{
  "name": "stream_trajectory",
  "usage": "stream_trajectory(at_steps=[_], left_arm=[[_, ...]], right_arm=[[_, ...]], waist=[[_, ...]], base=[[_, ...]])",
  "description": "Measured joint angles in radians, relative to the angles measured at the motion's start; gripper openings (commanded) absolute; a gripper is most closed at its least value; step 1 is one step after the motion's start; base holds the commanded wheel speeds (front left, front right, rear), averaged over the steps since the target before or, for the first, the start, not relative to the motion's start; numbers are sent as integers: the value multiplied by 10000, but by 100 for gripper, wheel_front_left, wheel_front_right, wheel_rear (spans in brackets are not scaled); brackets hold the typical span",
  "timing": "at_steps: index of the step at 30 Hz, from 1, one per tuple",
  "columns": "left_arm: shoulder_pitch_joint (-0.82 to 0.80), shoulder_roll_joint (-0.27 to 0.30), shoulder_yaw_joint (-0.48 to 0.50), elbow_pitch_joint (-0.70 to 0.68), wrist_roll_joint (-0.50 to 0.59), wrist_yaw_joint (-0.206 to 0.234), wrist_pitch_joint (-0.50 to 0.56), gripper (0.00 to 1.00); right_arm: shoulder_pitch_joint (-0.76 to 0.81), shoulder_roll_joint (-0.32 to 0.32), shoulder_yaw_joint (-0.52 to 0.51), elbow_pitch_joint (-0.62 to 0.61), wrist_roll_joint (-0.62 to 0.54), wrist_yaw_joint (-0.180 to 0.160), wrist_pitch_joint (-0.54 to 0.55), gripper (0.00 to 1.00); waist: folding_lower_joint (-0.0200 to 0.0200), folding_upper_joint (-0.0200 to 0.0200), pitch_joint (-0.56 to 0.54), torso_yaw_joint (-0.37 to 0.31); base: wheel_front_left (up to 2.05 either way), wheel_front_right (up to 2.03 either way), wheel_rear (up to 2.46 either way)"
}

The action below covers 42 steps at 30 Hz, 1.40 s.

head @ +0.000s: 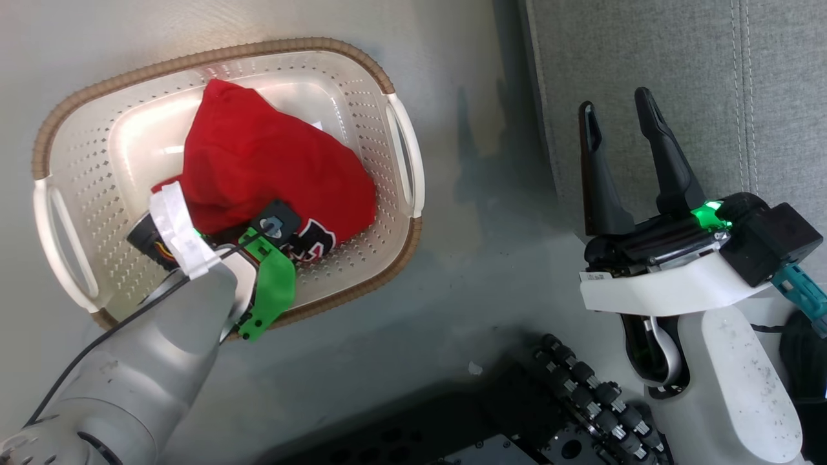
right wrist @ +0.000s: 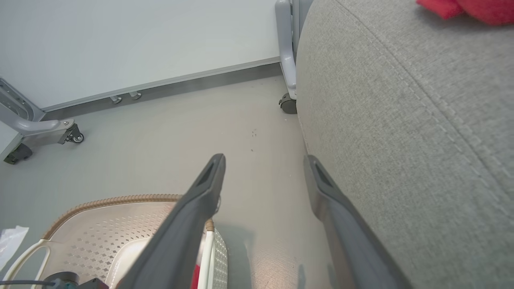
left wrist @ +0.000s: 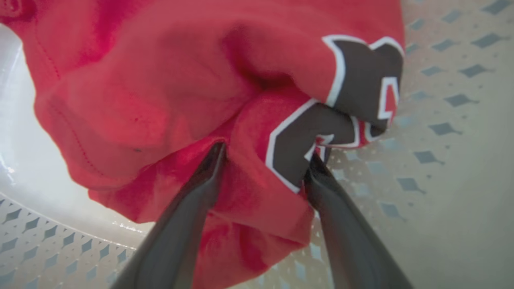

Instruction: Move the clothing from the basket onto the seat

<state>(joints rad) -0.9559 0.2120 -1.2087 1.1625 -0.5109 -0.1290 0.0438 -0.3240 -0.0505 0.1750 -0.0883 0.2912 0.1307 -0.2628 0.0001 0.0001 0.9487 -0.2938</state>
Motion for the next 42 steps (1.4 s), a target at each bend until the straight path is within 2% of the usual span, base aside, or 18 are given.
stream_trajectory(at_steps=[1,2,4,5,9,17,31,37,42], left_arm=[[-33,8,17,84,-44,0,0,38],[-53,12,42,151,-123,0,23,22],[-113,8,58,328,-201,-2,58,5],[-141,6,65,412,-253,-2,84,0],[-199,-33,19,623,-307,6,142,0],[-230,-165,-113,786,-238,73,-414,0],[513,-874,454,660,-840,408,-2685,0],[870,-1016,1062,-123,-1183,677,-3020,0],[1351,-621,2079,-2046,-1156,1200,-3060,0]], right_arm=[[-4,0,0,-10,35,0,0,100],[-9,0,4,-17,61,0,0,100],[-48,0,21,-54,86,0,0,100],[-60,2,21,-75,115,0,0,100],[-65,0,13,-105,140,0,0,100],[-60,2,-134,-73,44,0,0,100],[270,12,-391,303,-658,0,0,100],[694,15,-616,497,-1041,0,4,100],[1009,15,-773,441,-1260,0,240,100]], waist=[[0,0,36,-32],[0,0,63,-56],[0,0,130,-120],[0,0,159,-155],[0,0,239,-262],[-1,0,60,-220],[-1,0,-1535,323],[-1,0,-2478,658],[-1,0,-3283,993]], base=[[0,0,0],[0,0,0],[0,0,0],[0,0,0],[0,0,0],[0,0,0],[0,0,0],[0,0,0],[0,0,0]])
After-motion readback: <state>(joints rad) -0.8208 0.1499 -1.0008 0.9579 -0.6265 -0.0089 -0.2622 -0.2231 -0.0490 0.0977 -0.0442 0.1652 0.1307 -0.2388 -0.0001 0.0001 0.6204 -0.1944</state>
